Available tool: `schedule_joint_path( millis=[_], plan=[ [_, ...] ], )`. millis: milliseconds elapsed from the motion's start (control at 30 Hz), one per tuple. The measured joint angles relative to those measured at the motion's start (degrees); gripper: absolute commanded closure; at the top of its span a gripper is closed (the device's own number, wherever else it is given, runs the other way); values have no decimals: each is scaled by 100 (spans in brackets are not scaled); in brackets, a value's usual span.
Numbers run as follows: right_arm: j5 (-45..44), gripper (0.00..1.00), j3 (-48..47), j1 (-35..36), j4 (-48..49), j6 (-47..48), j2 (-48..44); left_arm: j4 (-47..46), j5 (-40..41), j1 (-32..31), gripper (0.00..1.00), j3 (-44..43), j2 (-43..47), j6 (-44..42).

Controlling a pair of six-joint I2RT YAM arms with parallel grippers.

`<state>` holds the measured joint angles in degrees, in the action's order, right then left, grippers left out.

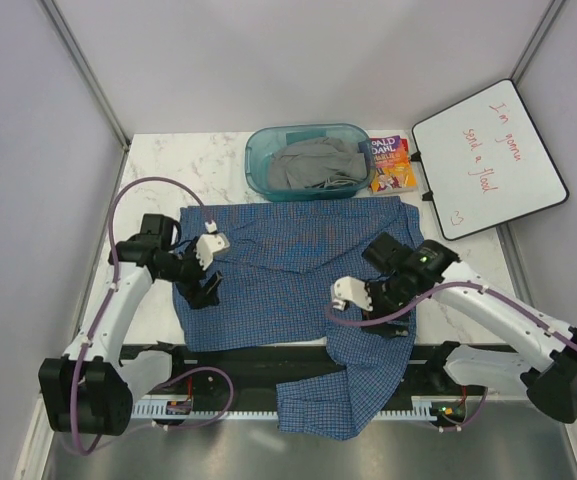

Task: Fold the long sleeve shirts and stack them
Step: Fold the shirt

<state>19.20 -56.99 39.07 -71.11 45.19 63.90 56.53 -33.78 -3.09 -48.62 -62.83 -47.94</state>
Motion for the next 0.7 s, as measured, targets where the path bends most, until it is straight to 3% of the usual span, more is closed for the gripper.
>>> schedule_joint_path(
  millis=[367,700],
  plan=[
    [-107,25,225,2227,9,-39,787,522,-61,2,14,468,105,-444],
    [-372,36,269,2557,114,-365,1635,638,164,39,17,868,315,-824]
  ],
)
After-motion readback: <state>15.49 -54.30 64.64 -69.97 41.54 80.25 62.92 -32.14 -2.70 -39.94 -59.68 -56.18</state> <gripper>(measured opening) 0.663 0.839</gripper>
